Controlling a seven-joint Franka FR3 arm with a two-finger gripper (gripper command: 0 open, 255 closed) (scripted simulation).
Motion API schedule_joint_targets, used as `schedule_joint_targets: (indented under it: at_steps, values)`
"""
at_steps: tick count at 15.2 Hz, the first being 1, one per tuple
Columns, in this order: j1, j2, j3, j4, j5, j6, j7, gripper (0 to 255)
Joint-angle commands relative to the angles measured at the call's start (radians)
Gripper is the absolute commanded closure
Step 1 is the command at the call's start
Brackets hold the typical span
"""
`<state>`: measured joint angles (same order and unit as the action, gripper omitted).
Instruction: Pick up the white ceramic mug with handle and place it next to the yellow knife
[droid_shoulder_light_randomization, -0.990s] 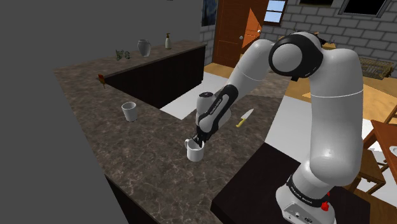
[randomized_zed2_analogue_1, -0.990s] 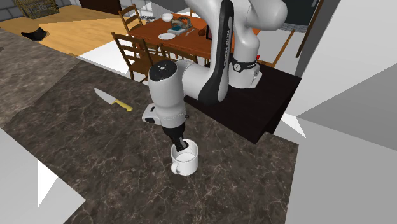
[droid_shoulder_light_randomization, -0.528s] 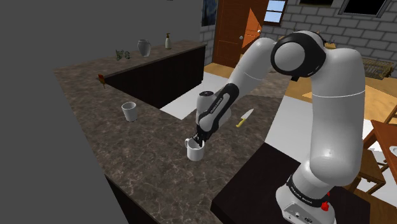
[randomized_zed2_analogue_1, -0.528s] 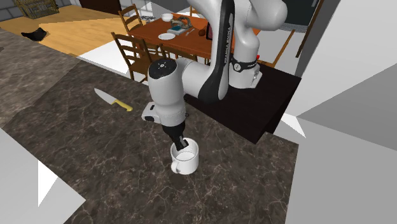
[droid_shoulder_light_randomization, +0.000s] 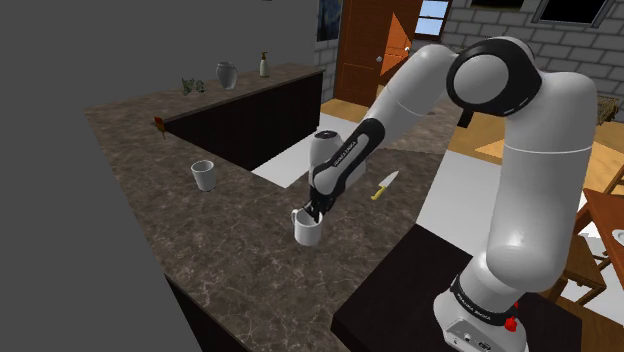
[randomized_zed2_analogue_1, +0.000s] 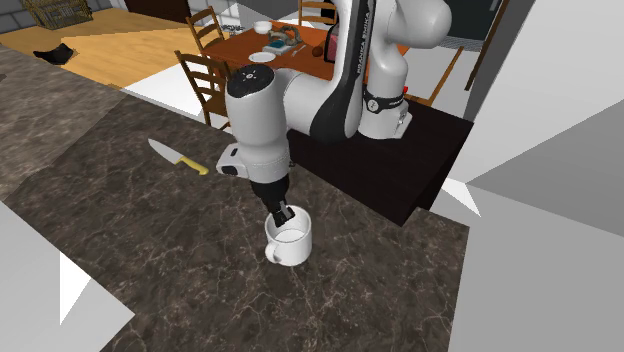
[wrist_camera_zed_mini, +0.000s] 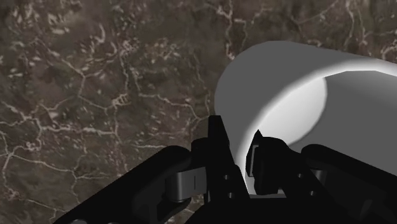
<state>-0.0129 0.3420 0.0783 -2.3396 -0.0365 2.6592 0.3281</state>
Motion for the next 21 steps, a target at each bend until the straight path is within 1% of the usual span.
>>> schedule_joint_targets:
  at_steps: [1,11,21]
  values:
    - [0.001,-0.024,0.003,-0.001,0.003,-0.023,0.001,255]
    - [-0.006,-0.148,0.013,-0.001,0.023,-0.146,-0.011,255]
    - [-0.008,-0.255,0.017,0.021,0.038,-0.276,-0.022,255]
